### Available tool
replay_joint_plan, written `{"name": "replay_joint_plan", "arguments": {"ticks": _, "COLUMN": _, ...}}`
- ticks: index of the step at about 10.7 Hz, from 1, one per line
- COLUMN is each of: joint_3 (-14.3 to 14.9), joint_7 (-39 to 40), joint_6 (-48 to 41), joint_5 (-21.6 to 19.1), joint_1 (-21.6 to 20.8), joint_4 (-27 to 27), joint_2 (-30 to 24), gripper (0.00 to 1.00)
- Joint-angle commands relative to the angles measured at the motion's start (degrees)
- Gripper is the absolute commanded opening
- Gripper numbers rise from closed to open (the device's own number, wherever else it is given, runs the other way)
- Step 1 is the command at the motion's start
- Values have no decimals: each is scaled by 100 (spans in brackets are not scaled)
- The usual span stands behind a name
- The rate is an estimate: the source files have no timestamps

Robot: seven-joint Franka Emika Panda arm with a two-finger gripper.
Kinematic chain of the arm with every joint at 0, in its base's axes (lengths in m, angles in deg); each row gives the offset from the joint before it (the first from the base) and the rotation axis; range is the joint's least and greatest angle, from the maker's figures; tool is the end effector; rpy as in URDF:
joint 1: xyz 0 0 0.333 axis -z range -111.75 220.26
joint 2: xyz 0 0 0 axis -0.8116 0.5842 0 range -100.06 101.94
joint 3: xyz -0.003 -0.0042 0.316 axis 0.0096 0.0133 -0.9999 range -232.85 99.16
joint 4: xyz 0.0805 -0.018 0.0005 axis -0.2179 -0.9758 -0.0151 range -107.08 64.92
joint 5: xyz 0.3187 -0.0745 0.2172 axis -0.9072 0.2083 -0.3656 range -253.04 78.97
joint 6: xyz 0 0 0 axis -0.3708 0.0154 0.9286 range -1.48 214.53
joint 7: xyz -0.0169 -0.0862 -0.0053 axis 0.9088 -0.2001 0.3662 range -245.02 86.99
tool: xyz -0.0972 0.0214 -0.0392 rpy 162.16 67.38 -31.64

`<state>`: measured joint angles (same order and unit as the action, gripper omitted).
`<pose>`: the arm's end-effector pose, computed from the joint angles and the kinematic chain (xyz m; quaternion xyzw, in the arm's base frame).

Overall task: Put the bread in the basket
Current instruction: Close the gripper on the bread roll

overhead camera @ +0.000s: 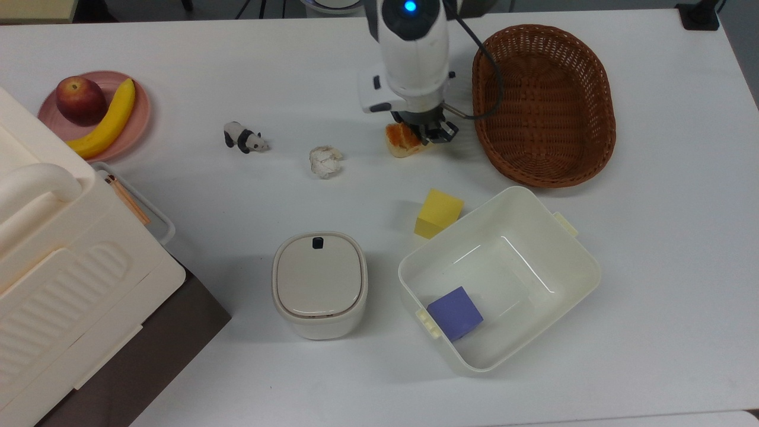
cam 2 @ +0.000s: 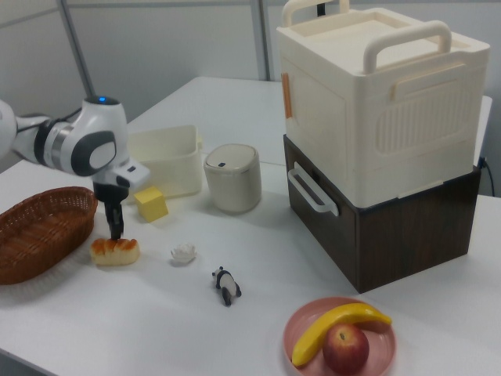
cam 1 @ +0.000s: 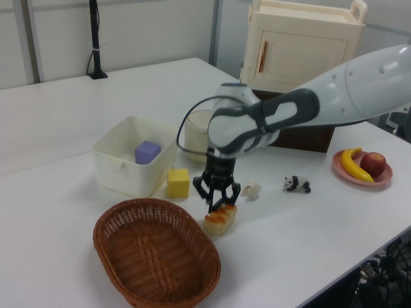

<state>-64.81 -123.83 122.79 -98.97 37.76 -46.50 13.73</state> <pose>0.5615 0.1541 0.3367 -0.9435 0.3187 0.0769 0.0488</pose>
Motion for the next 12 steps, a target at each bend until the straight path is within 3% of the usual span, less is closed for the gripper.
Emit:
{"name": "replay_joint_plan", "arguments": {"ticks": 1, "joint_3": 51, "joint_7": 298, "joint_6": -916, "joint_5": -116, "joint_1": 234, "joint_4": 510, "joint_2": -584, "gripper": 8}}
{"name": "replay_joint_plan", "arguments": {"ticks": 2, "joint_3": 60, "joint_7": 307, "joint_6": -1101, "joint_5": -116, "joint_1": 234, "joint_4": 695, "joint_2": -585, "gripper": 17}}
{"name": "replay_joint_plan", "arguments": {"ticks": 3, "joint_3": 69, "joint_7": 307, "joint_6": -1251, "joint_5": -107, "joint_1": 260, "joint_4": 749, "joint_2": -567, "gripper": 68}}
{"name": "replay_joint_plan", "arguments": {"ticks": 4, "joint_3": 69, "joint_7": 289, "joint_6": -1331, "joint_5": -98, "joint_1": 269, "joint_4": 723, "joint_2": -541, "gripper": 100}}
{"name": "replay_joint_plan", "arguments": {"ticks": 12, "joint_3": 51, "joint_7": 280, "joint_6": -629, "joint_5": -19, "joint_1": 102, "joint_4": 213, "joint_2": 161, "gripper": 100}}
